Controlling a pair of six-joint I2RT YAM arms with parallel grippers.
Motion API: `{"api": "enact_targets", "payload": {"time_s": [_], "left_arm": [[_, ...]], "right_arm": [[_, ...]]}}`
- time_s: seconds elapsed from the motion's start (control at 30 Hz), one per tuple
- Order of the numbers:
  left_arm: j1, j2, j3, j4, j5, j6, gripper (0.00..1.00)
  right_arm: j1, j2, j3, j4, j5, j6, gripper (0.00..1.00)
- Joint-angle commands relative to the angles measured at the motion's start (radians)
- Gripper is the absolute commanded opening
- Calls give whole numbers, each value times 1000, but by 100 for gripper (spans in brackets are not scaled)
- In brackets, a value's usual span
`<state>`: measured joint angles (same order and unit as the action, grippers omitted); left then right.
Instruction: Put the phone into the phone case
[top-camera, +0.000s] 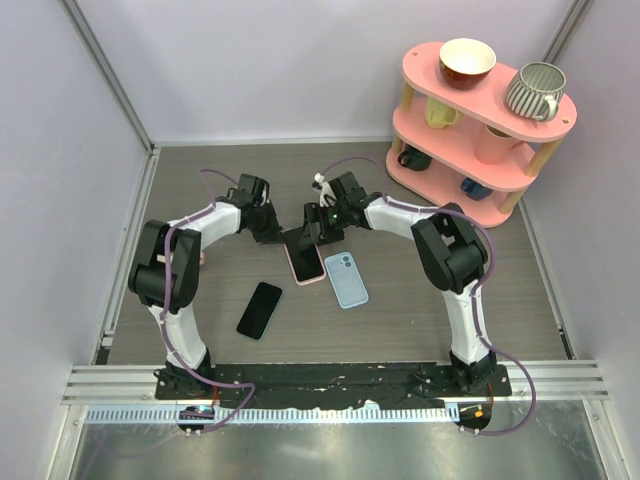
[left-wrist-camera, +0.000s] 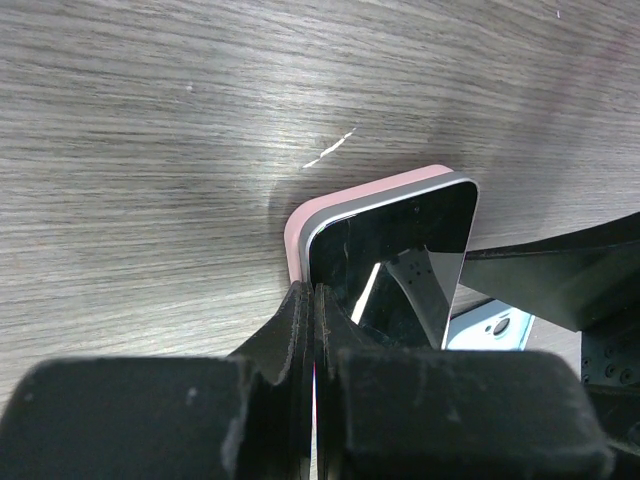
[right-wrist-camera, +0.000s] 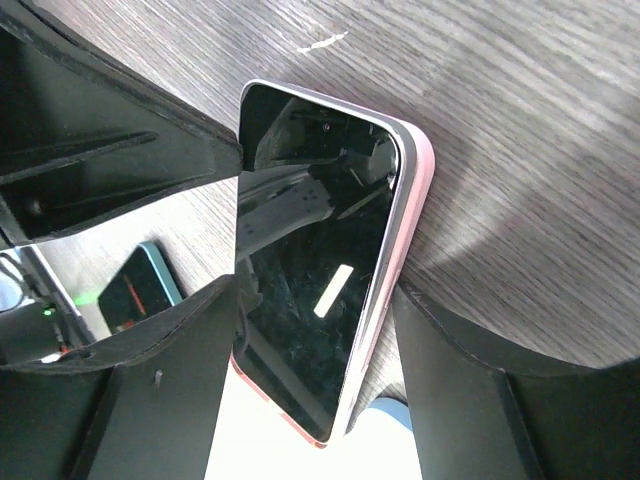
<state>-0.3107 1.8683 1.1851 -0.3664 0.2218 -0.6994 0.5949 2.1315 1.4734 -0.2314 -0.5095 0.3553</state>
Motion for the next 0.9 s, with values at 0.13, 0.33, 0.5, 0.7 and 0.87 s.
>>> {"api": "enact_targets", "payload": {"time_s": [0.13, 0.33, 0.5, 0.7, 0.87], "left_arm": [[-22, 46, -76, 23, -16, -23, 0], [-25, 40, -93, 32, -9, -31, 0], [-25, 38, -100, 49, 4, -41, 0], [-25, 25, -108, 50, 5, -37, 0], [-25, 11, -107, 46, 8, -31, 0]], "right_arm": [[-1, 42, -10, 262, -204, 177, 65], [-3, 36, -56, 440, -291, 280, 64], [-4, 48, -71, 532, -320, 359, 64], [-10, 35, -73, 377, -196, 281, 57], [-33, 4, -131, 365, -172, 240, 24]]}}
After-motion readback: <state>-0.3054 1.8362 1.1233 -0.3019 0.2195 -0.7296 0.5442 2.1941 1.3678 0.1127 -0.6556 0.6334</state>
